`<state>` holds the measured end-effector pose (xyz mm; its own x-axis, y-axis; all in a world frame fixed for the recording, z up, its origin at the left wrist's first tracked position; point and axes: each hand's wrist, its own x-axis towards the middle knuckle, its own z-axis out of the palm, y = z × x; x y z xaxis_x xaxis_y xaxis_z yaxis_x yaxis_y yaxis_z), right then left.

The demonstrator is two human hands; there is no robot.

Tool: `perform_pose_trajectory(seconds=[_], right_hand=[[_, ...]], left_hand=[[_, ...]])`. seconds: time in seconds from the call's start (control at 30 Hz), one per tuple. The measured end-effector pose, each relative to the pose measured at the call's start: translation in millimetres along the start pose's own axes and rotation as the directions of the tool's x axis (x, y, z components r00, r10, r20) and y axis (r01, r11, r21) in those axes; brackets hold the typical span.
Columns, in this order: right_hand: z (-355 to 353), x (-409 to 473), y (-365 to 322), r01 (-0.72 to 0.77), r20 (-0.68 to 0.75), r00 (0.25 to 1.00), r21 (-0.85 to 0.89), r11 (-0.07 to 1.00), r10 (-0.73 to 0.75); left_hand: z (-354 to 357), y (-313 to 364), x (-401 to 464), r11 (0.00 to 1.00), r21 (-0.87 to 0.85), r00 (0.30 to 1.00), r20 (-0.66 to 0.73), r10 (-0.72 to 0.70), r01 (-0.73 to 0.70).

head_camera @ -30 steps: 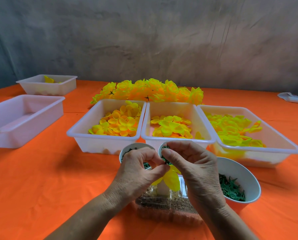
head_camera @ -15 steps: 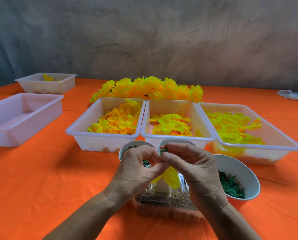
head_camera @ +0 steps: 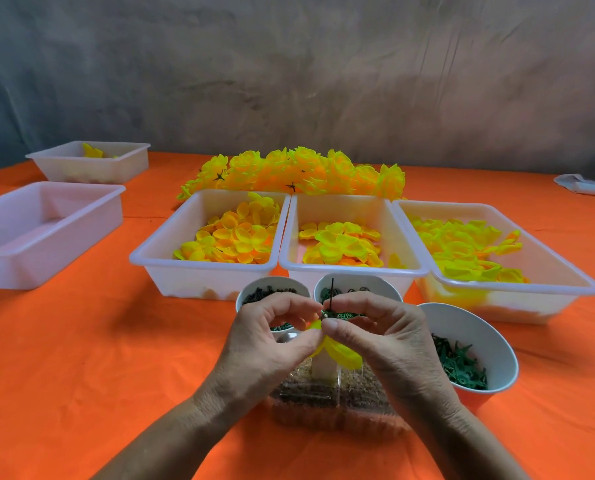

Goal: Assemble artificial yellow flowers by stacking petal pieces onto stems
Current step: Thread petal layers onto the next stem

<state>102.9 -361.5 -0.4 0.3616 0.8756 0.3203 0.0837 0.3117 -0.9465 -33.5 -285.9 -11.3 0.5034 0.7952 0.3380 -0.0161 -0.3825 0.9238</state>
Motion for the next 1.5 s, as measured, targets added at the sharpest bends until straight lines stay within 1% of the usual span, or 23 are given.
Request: perform_pose_trajectory(seconds=[0.1, 0.23, 0.4, 0.57, 0.73, 0.9, 1.0, 1.13, 1.2, 1.3, 1.4, 1.43, 1.5], right_hand=[[-1, -1, 2, -0.015, -0.009, 1.0, 0.023, 1.0, 0.015], [-2, -1, 0, -0.03, 0.007, 1.0, 0.041, 0.999, 0.029], [-6, 1, -2, -0.03, 0.041, 0.999, 0.019, 0.999, 0.029], [-6, 5, -2, 0.01, 0.038, 0.999, 0.011, 1.0, -0.011], [-9, 5, 0, 0.016, 0.054, 0.998, -0.075, 0.997, -0.012], [-11, 7, 0, 0.111, 0.066, 0.993, -0.213, 0.971, -0.099], [-12, 9, 0, 0.128, 0.074, 0.991, -0.238, 0.963, -0.113], [-13, 10, 5, 0.154, 0.076, 0.988, -0.269, 0.951, -0.138], [-12, 9, 10, 0.152, 0.051, 0.988, -0.26, 0.954, -0.144], [-11, 6, 15, 0.139, 0.037, 0.99, -0.216, 0.966, -0.134], [-12, 8, 14, 0.112, 0.033, 0.994, -0.245, 0.963, -0.107], [-13, 9, 13, 0.097, 0.045, 0.995, -0.233, 0.968, -0.088], [-14, 8, 10, 0.061, 0.069, 0.996, -0.154, 0.986, -0.05]], left_hand=[[-2, 2, -1, 0.998, -0.015, 0.997, -0.06, 0.055, -0.056], [-1, 6, 1, 0.99, 0.034, 0.989, -0.062, 0.136, -0.134], [2, 8, 4, 0.989, 0.027, 0.984, -0.101, 0.144, -0.142], [3, 7, 7, 0.985, 0.083, 0.983, -0.095, 0.16, -0.153], [3, 9, 7, 0.982, 0.092, 0.982, -0.084, 0.172, -0.164], [1, 5, 9, 0.975, 0.109, 0.977, -0.069, 0.201, -0.193], [0, 4, 9, 0.964, 0.129, 0.97, -0.046, 0.238, -0.231], [-1, 2, 11, 0.955, 0.167, 0.966, -0.038, 0.255, -0.245], [0, -1, 10, 0.952, 0.188, 0.967, -0.03, 0.253, -0.243], [1, -3, 7, 0.965, 0.146, 0.974, -0.022, 0.225, -0.22], [0, -2, 11, 0.937, 0.247, 0.966, -0.025, 0.259, -0.245], [0, -1, 11, 0.939, 0.252, 0.969, -0.024, 0.248, -0.234], [-3, 2, 12, 0.959, 0.203, 0.98, -0.007, 0.2, -0.195]])
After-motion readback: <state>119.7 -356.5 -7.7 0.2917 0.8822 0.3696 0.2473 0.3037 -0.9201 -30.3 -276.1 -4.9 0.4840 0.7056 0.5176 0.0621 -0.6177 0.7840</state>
